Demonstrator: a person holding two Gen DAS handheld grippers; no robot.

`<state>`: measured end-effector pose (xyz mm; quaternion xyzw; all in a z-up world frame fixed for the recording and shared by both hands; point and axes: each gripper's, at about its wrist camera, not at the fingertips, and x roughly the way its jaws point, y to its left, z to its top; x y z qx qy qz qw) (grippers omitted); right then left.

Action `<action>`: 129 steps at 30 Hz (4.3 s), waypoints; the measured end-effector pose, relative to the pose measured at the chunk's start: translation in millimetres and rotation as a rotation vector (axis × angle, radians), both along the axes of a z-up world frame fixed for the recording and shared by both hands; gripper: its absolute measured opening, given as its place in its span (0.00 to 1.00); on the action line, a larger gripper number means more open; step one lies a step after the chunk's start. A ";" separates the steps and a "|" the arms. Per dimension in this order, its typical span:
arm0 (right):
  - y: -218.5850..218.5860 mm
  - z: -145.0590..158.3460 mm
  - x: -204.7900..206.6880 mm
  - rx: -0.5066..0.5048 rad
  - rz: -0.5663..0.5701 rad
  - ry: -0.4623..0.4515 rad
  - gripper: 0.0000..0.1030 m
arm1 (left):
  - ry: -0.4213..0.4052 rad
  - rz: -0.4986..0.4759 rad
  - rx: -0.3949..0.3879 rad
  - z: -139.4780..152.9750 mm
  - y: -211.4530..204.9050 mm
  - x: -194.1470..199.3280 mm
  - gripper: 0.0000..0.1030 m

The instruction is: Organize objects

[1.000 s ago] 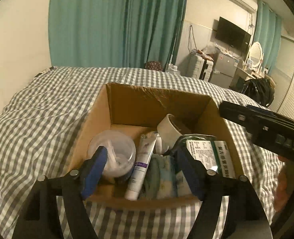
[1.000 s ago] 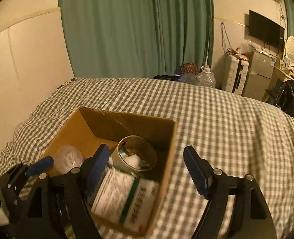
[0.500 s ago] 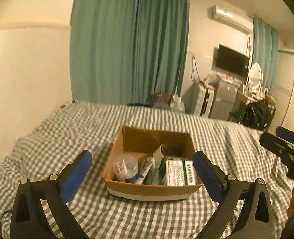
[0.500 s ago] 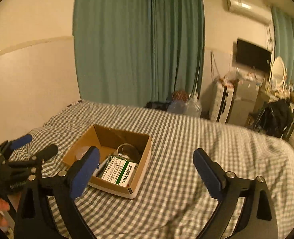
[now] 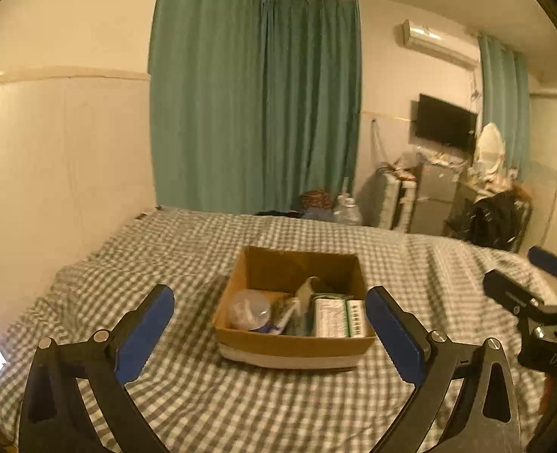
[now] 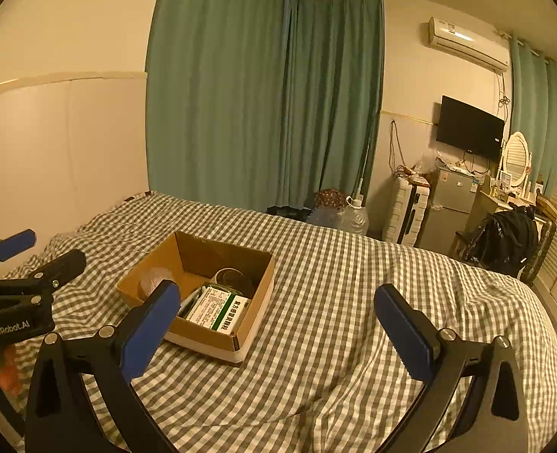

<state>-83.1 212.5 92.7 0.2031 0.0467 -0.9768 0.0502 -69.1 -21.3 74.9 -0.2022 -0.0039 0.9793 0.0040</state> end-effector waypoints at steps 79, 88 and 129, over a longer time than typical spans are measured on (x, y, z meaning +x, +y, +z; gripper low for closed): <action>16.5 -66.3 -7.8 -0.048 -0.013 -0.058 1.00 | -0.108 0.034 -0.036 -57.2 18.4 12.2 1.00; 15.6 -66.0 -7.6 -0.045 -0.014 -0.059 1.00 | -0.101 0.041 -0.026 -55.7 16.3 13.5 1.00; 12.7 -66.5 -9.5 -0.044 -0.014 -0.067 1.00 | -0.101 0.043 -0.051 -55.4 19.6 12.2 1.00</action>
